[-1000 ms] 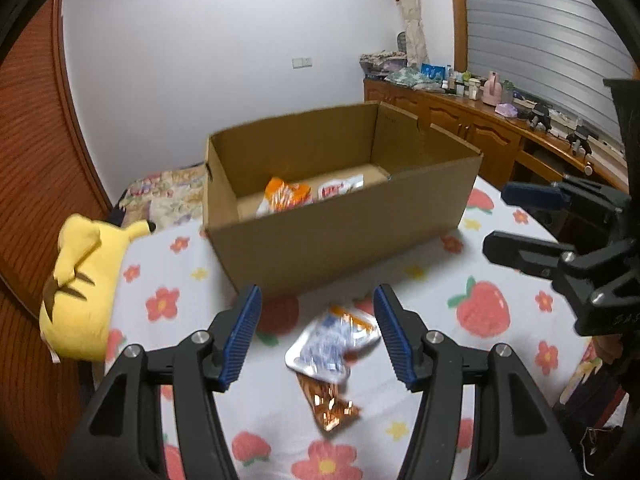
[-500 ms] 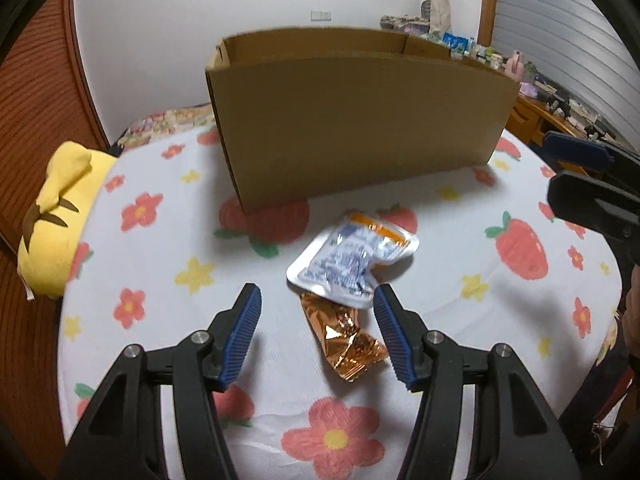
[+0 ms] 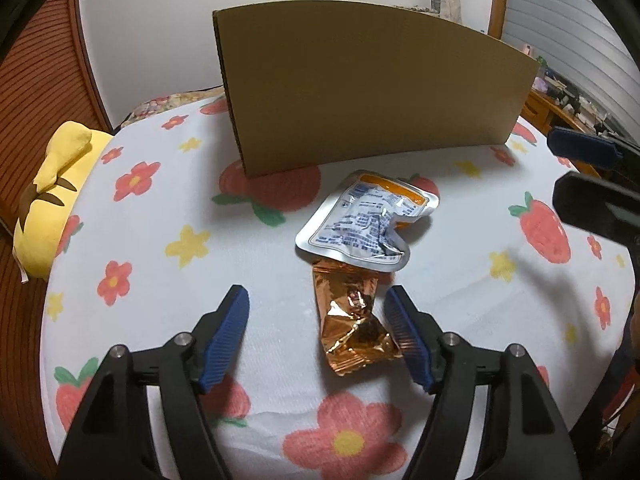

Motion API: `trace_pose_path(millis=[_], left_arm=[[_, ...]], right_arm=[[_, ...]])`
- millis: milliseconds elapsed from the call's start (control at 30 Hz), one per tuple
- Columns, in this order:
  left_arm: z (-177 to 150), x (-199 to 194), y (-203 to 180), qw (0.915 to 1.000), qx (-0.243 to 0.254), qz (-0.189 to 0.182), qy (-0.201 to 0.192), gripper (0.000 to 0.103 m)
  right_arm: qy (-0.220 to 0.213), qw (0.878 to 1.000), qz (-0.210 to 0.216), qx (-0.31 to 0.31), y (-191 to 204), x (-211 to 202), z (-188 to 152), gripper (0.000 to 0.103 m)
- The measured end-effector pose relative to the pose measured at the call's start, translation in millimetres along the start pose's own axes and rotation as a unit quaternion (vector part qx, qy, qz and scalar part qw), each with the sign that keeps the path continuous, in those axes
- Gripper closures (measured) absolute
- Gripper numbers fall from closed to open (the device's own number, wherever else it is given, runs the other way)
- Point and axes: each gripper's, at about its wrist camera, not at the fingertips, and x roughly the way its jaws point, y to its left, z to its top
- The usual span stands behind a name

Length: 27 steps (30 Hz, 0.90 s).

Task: Organize snacks
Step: 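Lower left tool onto the copper candy while right tool lowers over the silver foil pack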

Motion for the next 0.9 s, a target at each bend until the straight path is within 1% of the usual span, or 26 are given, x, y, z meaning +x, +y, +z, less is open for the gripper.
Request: trace_pose_path(millis=[133,233,433,633,667,767,833,867,900], left_arm=[[-2,2,6,0.9999,-0.011,0.007,-0.003,0.018],[-2,4,9,0.9998,-0.016,0.011,0.002,0.012],[-3,3,8,0.9999,-0.008,0.006,0.003,0.011],[-6,1,10,1.0000,-0.005,0.002,0.002,0.011],[-6,1,11,1.0000,-0.006,0.002,0.001,0.011],[-8,-2,13,0.9999,-0.007,-0.004,-0.006,0.019],[-8,-4,14,0.9998,-0.009,-0.009,-0.012,0.030],[-8,-6,14,0.9997,-0.010,-0.015,-0.015,0.033],[-8,-7,14,0.9995,-0.010,-0.022,-0.018,0.038]], right_arm=[[0.007,1.000,0.000,-0.004,2,7,-1,0.021],[0.013,1.000,0.000,-0.007,3,12,-1,0.021],[0.027,1.000,0.011,-0.008,4,30,5,0.021],[0.055,0.998,0.024,-0.017,5,59,15,0.021],[0.059,0.998,0.028,-0.017,6,64,16,0.021],[0.075,0.996,0.038,-0.021,8,80,21,0.021],[0.084,0.995,0.042,-0.025,10,88,23,0.021],[0.088,0.995,0.043,-0.027,10,92,24,0.021],[0.093,0.994,0.043,-0.030,10,96,25,0.021]])
